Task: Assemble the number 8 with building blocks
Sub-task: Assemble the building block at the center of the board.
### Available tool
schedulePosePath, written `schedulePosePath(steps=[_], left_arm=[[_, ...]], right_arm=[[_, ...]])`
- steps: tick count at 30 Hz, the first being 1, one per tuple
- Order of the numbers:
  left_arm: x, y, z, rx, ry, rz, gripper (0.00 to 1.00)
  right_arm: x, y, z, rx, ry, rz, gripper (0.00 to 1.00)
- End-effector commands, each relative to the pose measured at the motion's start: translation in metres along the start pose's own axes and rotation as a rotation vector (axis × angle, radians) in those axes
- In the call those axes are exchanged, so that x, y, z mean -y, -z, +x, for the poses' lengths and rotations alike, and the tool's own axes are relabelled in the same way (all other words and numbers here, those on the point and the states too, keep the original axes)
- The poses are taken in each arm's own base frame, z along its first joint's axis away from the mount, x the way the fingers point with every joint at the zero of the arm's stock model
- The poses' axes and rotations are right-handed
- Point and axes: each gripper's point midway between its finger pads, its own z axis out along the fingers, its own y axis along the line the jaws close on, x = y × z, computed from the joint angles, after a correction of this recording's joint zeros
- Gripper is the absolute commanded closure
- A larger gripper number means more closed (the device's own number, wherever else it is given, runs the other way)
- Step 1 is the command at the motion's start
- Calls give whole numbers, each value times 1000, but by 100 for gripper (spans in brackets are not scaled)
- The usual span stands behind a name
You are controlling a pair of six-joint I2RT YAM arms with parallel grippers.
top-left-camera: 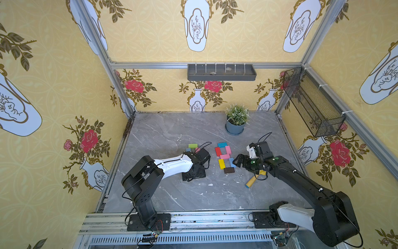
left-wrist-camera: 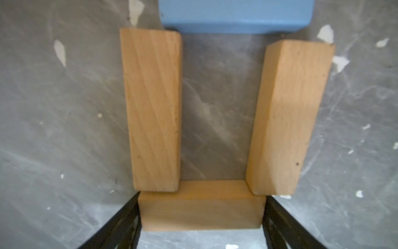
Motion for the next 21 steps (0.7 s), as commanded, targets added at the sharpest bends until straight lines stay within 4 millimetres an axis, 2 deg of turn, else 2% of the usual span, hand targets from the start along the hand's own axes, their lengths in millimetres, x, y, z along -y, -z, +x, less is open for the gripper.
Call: schedulePosePath(steps=[1,11,21], left_arm=[[-11,-5,5,-17,-2,-46,12],[-9,-3,7,-21,1,-32,5],[-5,10,4,-6,9,8,0]], right_arm=[[-2,-1,-3,12,0,-8,2],[-2,-2,-4,10,0,-10,2],[-3,-4,-5,8,0,-15,2]])
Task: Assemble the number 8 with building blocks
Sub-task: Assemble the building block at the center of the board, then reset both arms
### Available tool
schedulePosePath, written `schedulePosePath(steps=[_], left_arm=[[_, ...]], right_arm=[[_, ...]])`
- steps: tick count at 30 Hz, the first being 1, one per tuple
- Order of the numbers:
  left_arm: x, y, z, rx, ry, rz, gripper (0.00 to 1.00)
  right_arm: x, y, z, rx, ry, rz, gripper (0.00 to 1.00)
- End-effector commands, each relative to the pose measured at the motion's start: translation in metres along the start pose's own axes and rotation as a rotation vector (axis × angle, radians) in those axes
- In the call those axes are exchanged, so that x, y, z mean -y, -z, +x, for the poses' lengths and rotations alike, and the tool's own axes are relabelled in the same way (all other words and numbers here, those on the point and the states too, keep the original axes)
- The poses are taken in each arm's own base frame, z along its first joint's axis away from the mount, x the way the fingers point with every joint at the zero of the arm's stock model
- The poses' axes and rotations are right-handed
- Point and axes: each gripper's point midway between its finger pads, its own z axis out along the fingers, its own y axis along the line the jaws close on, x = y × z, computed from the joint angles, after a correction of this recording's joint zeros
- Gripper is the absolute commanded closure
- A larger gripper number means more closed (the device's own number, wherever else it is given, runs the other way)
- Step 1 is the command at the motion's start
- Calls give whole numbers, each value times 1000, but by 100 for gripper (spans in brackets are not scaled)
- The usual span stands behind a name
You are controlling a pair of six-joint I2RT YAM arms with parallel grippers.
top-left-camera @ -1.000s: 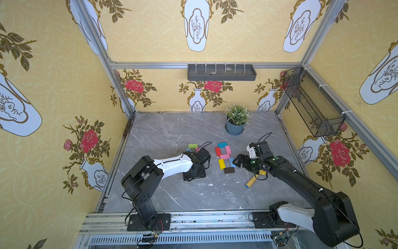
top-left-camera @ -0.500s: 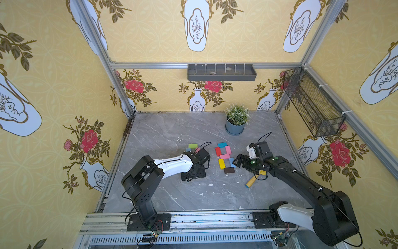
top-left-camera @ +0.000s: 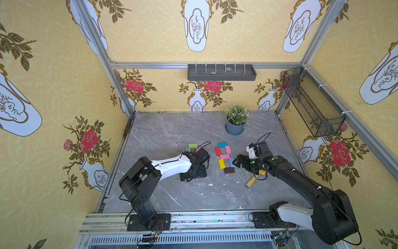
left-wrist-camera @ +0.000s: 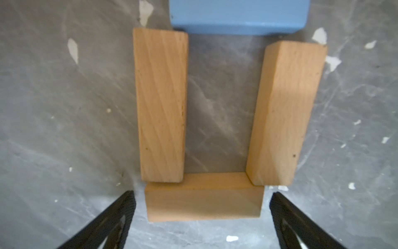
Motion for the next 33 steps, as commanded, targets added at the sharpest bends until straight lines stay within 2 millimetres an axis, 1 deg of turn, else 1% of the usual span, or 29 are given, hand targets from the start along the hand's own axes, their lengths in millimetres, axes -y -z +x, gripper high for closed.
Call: schedulePosePath(steps=[1,5,8,11,13,15,18,22,25,27,29,30,33], left_arm=[[-4,3,4,-13,-1,-8,0],[0,13,3,-3,-1,24,0],[7,27,0,19,-6,62,0],[13,50,-8,76,-16,109,0],[15,70,-19,142,-28,151,0],[13,90,-30,222,-41,171,0],[-3,118,-52,387,-55,138,0],[-29,156,-81,631,-84,69,0],[-45,183,-98,824,-95,39,0],[-57,199,-107,937,-89,28,0],[-74,211,-113,1036,-64,18,0],[-85,214,-116,1090,-39,1,1],[-116,220,-123,1235,15,-17,2]], right_arm=[[-5,-1,-6,21,4,-20,2],[-6,0,-7,20,4,-21,2],[-8,2,-9,28,9,-26,2],[-11,6,-12,45,15,-31,2],[-12,10,-16,66,21,-29,2],[-12,13,-21,91,27,-15,2],[-8,20,-32,149,36,21,2],[1,33,-53,272,49,103,2],[4,45,-72,389,83,141,2],[9,52,-83,467,118,175,2],[17,61,-94,549,145,236,3],[21,66,-99,587,162,265,3],[25,76,-112,683,241,315,2]])
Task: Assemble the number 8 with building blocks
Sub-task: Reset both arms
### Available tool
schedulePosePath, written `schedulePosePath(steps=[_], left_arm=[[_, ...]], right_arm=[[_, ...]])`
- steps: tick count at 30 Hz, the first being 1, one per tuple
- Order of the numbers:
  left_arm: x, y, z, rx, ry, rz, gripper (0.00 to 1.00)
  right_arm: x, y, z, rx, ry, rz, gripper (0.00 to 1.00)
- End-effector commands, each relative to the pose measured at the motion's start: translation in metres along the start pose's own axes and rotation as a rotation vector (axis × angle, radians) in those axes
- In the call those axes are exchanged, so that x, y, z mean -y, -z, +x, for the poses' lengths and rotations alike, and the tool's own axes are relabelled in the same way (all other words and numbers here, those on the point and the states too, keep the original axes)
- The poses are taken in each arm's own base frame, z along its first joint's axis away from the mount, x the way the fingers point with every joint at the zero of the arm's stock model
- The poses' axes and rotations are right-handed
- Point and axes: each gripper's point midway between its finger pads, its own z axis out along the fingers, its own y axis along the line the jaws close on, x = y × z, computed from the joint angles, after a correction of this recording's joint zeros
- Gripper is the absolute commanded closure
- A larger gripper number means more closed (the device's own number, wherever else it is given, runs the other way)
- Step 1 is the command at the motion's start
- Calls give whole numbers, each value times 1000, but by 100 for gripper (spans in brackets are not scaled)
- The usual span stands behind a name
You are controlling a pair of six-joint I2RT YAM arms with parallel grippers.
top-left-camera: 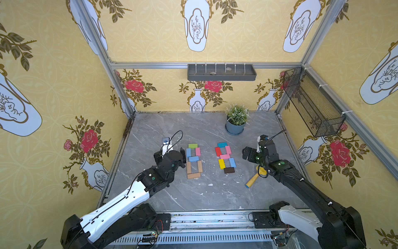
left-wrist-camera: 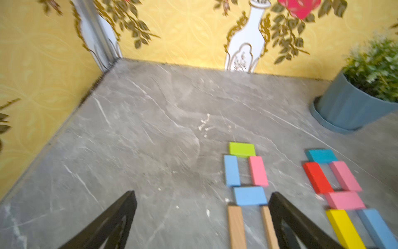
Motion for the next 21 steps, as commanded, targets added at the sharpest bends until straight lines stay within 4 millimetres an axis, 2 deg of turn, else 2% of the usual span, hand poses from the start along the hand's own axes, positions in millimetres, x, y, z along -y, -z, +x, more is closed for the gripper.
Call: schedulePosePath(steps=[1,5,7,10,13,16,21], left_arm=[[-27,1,-39,264,35,-61,3],[-63,-1,-38,386,34,-125,4],[-88,-7,-35,386,39,-215,4],[-112,-19,-27,362,6,-312,3],[-129,-35,-15,348,-3,-386,2],[-141,-49,-1,312,-28,-440,0],[-146,-50,-5,332,-45,-446,0]], right_arm=[[14,3,-40,218,106,97,2],[35,0,-50,319,169,204,2],[47,-6,-53,328,172,241,2],[69,-21,-52,295,164,293,3],[84,-34,-46,282,199,310,2],[91,-36,-46,329,199,285,3],[108,-30,-45,412,180,270,2]])
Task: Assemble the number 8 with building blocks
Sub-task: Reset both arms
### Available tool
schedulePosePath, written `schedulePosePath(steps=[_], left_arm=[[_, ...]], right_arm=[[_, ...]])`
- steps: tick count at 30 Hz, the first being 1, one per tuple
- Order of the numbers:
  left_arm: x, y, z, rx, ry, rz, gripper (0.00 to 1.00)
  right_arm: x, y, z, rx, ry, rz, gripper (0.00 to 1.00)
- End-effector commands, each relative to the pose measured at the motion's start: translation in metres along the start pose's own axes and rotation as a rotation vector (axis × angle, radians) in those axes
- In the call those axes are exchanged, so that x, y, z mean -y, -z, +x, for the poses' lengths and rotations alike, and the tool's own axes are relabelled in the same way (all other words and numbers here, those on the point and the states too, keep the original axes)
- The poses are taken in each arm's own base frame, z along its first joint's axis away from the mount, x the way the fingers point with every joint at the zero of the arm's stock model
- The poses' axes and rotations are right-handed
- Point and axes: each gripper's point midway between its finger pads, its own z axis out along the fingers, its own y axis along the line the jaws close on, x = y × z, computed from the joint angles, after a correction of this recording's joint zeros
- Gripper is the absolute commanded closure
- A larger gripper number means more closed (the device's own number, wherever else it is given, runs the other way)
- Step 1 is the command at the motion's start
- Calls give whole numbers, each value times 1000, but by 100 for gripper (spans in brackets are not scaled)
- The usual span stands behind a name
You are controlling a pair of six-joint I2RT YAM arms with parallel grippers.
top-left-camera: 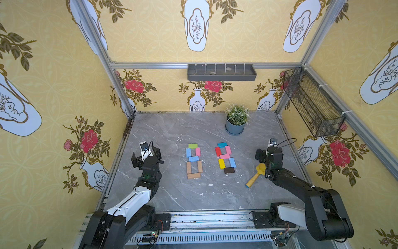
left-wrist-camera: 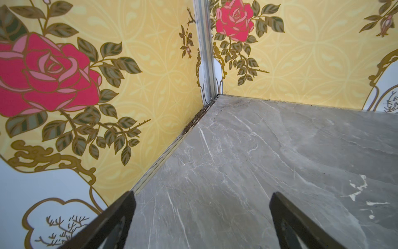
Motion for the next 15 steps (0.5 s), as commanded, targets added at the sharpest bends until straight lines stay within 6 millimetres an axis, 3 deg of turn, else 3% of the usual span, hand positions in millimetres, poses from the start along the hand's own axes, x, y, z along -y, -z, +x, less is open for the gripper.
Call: schedulePosePath(steps=[1,6,11,15], left_arm=[[-6,1,-18,75,45,-10,0],[-15,6,-13,77,38,-16,0],[-17,5,10,54,14,-10,0],[-14,2,15,55,13,16,0]], right_arm=[[-1,2,-30,171,-31,-53,2],[0,-3,-23,196,-17,-75,3],[4,-14,-10,185,-43,-104,2],[7,-13,-4,177,-88,-175,2]])
